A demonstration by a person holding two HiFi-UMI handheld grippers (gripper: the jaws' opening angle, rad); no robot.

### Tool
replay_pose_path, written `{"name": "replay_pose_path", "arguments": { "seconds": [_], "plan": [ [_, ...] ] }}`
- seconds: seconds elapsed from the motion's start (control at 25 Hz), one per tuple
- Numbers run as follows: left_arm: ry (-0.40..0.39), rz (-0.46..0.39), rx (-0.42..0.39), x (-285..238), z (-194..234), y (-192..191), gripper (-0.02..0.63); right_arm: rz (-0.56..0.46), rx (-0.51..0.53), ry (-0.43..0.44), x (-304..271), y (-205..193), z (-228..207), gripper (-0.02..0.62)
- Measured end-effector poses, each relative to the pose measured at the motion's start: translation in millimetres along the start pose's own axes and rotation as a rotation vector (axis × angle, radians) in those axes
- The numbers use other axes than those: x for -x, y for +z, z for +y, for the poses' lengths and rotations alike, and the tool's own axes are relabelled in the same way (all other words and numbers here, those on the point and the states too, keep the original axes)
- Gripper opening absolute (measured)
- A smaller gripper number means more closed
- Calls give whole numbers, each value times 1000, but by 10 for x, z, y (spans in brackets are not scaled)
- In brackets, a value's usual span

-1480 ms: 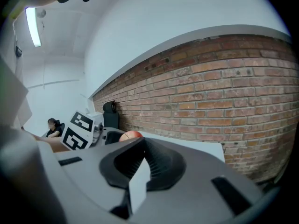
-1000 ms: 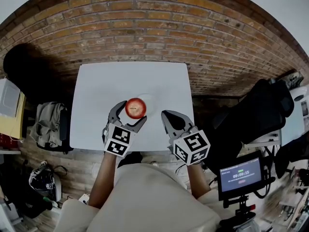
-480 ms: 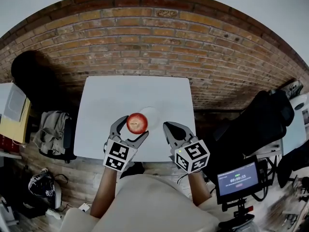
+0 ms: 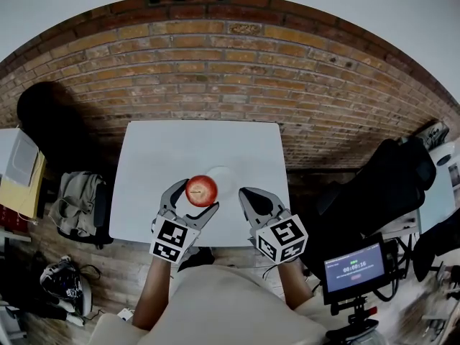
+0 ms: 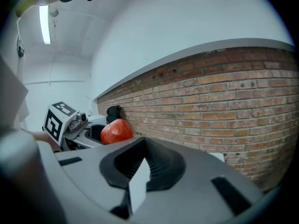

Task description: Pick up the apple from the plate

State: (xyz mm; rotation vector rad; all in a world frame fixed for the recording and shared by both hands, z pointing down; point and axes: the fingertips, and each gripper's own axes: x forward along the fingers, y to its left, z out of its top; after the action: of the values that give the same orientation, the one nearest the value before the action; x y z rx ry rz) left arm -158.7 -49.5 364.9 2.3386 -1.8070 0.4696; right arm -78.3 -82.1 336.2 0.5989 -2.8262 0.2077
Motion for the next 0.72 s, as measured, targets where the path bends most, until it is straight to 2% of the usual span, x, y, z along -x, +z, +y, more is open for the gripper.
{"name": "replay_pose_path", "arguments": {
  "seconds": [0.2,0.72],
  "plan": [
    [-2,-7,-1,13,-6,11,394,-19,4,-26,24,71,-38,1],
    [-3,-13,-1,-5,-35,13,394,-51,23,-21,58,126,-25,2]
  ]
}}
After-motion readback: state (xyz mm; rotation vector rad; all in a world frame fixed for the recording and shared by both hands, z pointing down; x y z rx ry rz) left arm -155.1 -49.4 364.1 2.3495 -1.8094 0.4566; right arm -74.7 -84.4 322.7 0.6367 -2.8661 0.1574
